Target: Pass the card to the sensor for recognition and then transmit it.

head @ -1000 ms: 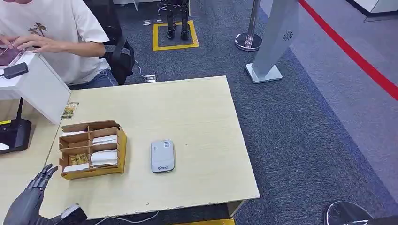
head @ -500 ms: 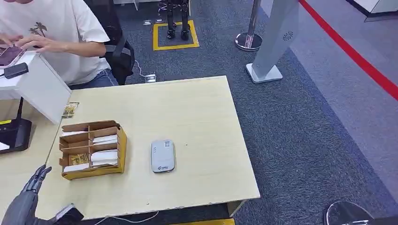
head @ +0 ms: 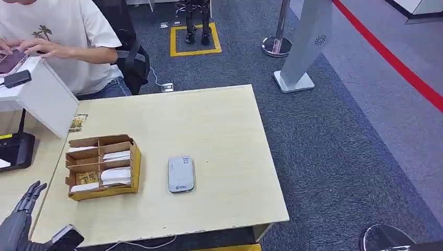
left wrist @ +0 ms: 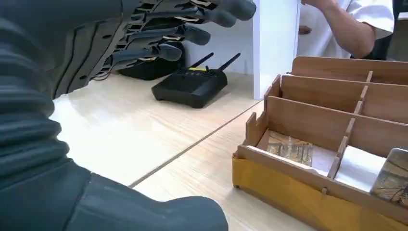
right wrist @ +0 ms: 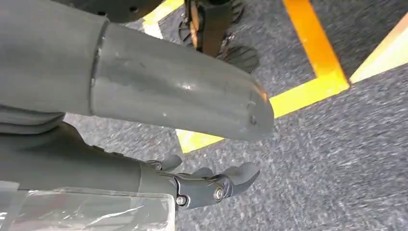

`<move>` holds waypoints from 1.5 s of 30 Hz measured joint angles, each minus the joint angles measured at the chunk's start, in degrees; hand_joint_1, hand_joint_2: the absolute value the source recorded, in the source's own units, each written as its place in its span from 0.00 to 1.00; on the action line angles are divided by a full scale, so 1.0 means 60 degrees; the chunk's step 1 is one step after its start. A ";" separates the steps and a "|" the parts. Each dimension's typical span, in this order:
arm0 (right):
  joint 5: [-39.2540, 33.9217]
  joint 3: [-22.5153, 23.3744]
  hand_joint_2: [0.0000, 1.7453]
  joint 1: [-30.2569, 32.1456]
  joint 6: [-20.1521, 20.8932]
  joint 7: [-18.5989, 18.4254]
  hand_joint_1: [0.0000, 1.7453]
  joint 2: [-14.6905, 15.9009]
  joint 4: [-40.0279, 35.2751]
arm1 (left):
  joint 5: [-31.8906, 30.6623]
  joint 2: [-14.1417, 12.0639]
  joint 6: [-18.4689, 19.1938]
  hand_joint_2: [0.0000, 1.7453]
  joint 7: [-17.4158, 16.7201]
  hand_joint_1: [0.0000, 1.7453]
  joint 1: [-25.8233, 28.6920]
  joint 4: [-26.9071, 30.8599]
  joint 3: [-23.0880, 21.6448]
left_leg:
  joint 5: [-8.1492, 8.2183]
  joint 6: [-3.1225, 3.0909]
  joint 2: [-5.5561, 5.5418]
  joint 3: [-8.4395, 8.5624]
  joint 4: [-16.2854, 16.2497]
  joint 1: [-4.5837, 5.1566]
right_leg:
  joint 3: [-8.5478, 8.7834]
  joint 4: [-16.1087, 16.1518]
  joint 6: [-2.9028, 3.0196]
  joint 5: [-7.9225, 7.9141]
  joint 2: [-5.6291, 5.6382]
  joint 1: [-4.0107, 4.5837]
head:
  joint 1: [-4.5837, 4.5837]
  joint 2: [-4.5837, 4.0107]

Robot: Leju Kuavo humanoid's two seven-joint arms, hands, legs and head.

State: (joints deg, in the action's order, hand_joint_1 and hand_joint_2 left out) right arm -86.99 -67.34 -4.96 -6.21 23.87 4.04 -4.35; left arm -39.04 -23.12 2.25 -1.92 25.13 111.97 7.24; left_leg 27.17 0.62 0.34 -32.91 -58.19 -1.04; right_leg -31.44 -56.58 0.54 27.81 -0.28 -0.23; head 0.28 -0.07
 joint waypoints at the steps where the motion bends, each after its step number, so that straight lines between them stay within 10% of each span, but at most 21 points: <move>1: -0.0003 0.0048 0.00 0.0001 0.0055 0.0059 0.00 0.0000 0.0000 | 0.0000 -0.0018 0.0011 1.00 0.0000 0.00 -0.0009 0.0000 0.0000 | 0.0000 0.0000 0.0000 0.0000 0.0000 0.0000 | 0.0000 0.0000 0.0000 0.0000 0.0001 0.0000 | 0.0000 0.0000; 21: 0.0037 0.0343 0.00 0.0007 -0.0051 -0.0466 0.00 -0.0047 -0.0018 | -0.0495 0.0430 -0.0371 1.00 0.0237 0.00 0.0311 0.0372 0.0328 | 0.0003 -0.0002 0.0000 -0.0001 0.0000 0.0002 | -0.0001 0.0004 0.0000 0.0000 0.0001 -0.0002 | -0.0004 0.0000; 37: 0.0000 0.0204 0.00 -0.0016 0.0033 0.0223 0.00 -0.0047 -0.0036 | 0.0295 -0.0711 0.0284 1.00 0.0062 0.00 -0.1063 -0.0091 -0.0412 | -0.0014 0.0008 -0.0005 0.0005 0.0000 -0.0001 | 0.0000 -0.0001 0.0010 -0.0009 -0.0002 0.0001 | 0.0000 0.0000; 45: 0.0007 0.0186 0.00 0.0080 -0.0051 -0.0123 0.00 -0.0051 0.0091 | 0.0299 -0.0451 -0.0426 1.00 0.0146 0.00 -0.0734 -0.0226 -0.0284 | -0.0004 0.0011 -0.0001 -0.0003 0.0000 0.0000 | -0.0001 0.0002 0.0002 -0.0001 0.0004 0.0000 | -0.0004 0.0000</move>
State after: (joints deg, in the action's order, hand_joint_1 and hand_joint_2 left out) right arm -86.95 -66.23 -4.48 -6.51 23.13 3.74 -3.80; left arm -37.24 -25.83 -0.30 -1.05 20.72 110.62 5.53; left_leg 27.14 0.69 0.33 -32.92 -58.19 -1.04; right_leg -31.44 -56.57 0.55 27.81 -0.26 -0.22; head 0.26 -0.07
